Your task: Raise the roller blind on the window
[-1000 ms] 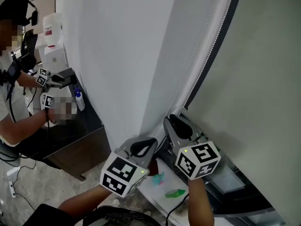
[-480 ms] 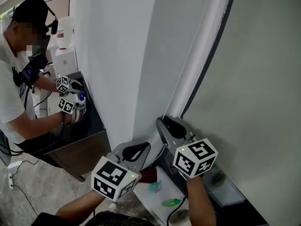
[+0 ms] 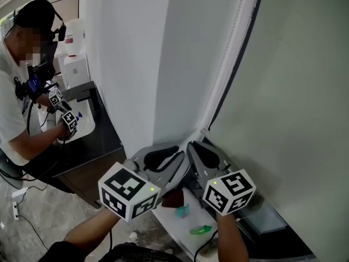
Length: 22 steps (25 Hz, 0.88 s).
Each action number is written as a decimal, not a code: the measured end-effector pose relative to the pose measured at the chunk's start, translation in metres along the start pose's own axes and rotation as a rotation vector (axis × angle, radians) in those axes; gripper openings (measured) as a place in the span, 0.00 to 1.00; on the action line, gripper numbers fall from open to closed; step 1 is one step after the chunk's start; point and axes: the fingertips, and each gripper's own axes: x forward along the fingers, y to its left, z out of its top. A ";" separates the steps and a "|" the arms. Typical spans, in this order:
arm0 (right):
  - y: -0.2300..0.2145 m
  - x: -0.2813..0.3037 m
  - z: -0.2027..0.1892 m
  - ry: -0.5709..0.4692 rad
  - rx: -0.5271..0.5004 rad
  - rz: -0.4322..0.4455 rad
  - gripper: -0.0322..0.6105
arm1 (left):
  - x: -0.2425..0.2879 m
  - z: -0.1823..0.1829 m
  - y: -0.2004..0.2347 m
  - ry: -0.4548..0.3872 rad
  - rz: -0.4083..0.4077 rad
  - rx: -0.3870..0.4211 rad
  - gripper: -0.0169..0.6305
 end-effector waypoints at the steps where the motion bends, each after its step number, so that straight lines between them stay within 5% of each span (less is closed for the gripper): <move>1: 0.002 -0.006 -0.003 0.000 0.010 -0.002 0.08 | 0.006 0.004 -0.006 0.006 -0.042 -0.005 0.16; 10: 0.010 -0.037 -0.005 -0.015 -0.032 -0.065 0.08 | 0.041 0.045 -0.037 -0.019 -0.212 0.075 0.18; 13: 0.007 -0.040 -0.008 -0.004 -0.029 -0.092 0.08 | 0.045 0.049 -0.041 -0.012 -0.239 0.117 0.05; 17: 0.004 -0.048 -0.006 -0.009 -0.032 -0.113 0.07 | 0.051 0.049 -0.053 0.001 -0.302 0.138 0.04; 22: 0.001 -0.057 -0.004 0.002 0.015 -0.058 0.08 | 0.053 0.041 -0.048 0.024 -0.341 0.055 0.05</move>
